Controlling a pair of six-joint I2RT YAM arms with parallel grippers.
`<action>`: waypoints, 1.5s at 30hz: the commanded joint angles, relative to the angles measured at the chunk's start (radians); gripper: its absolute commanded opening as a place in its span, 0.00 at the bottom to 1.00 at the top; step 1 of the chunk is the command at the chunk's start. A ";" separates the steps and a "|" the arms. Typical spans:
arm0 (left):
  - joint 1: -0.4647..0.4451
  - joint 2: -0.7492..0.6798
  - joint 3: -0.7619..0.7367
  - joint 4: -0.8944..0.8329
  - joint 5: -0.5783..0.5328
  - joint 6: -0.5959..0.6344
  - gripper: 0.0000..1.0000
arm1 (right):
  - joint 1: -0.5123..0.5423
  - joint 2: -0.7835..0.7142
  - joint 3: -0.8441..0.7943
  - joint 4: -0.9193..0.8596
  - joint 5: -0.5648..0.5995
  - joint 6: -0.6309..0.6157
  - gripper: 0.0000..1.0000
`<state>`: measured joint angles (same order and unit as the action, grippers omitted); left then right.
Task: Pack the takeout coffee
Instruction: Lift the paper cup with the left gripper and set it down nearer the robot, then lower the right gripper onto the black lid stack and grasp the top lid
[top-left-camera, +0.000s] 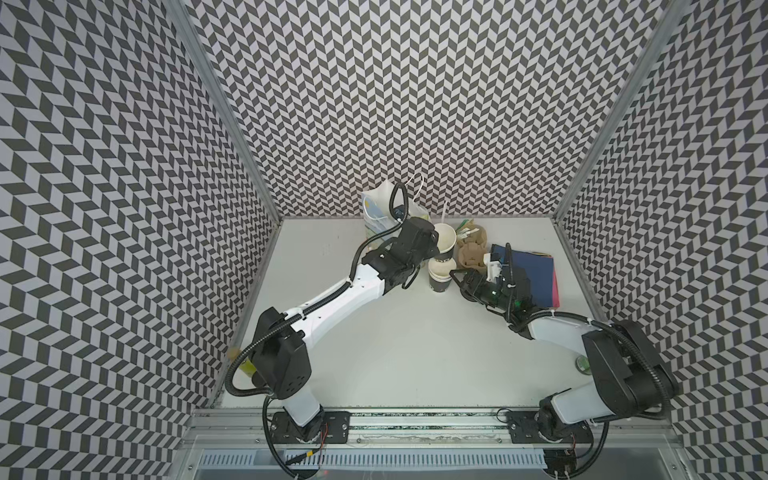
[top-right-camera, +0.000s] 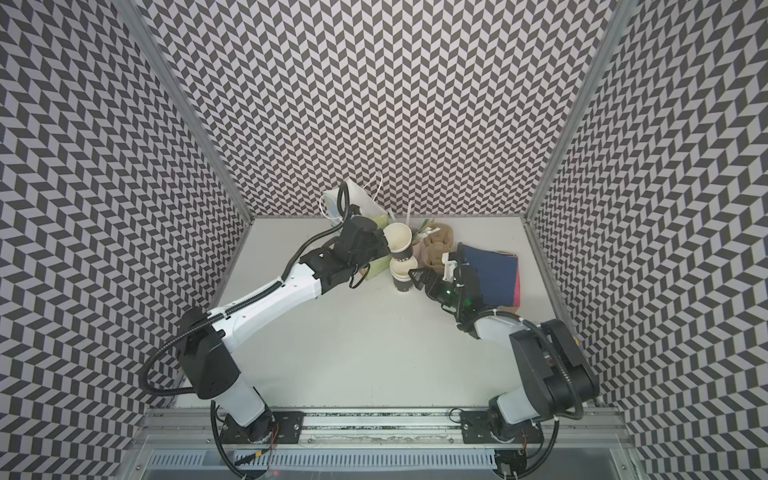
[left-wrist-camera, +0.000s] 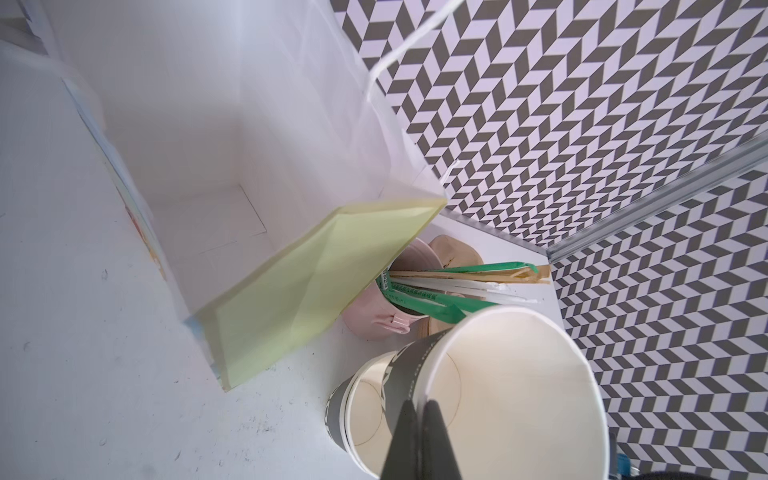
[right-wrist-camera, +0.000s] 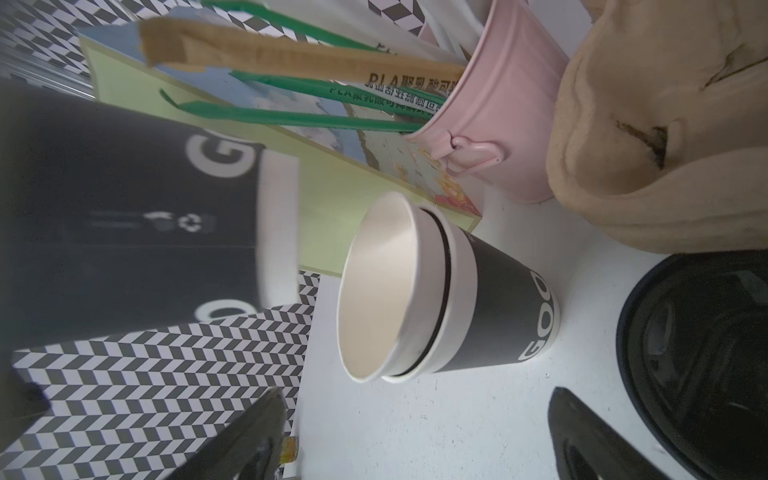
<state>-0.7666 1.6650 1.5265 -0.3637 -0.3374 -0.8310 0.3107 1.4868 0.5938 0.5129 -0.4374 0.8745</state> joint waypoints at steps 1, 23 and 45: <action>-0.019 -0.045 0.004 -0.048 -0.043 0.010 0.00 | -0.004 -0.077 0.045 -0.078 0.060 -0.045 0.96; -0.339 -0.404 -0.474 -0.209 -0.206 -0.069 0.00 | 0.033 0.025 0.426 -0.918 0.580 -0.355 0.91; -0.384 -0.386 -0.723 -0.046 -0.140 -0.159 0.00 | 0.103 0.224 0.549 -0.962 0.663 -0.387 0.87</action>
<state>-1.1397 1.2812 0.8139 -0.4503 -0.4633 -0.9630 0.3988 1.6897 1.1107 -0.4545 0.2058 0.4919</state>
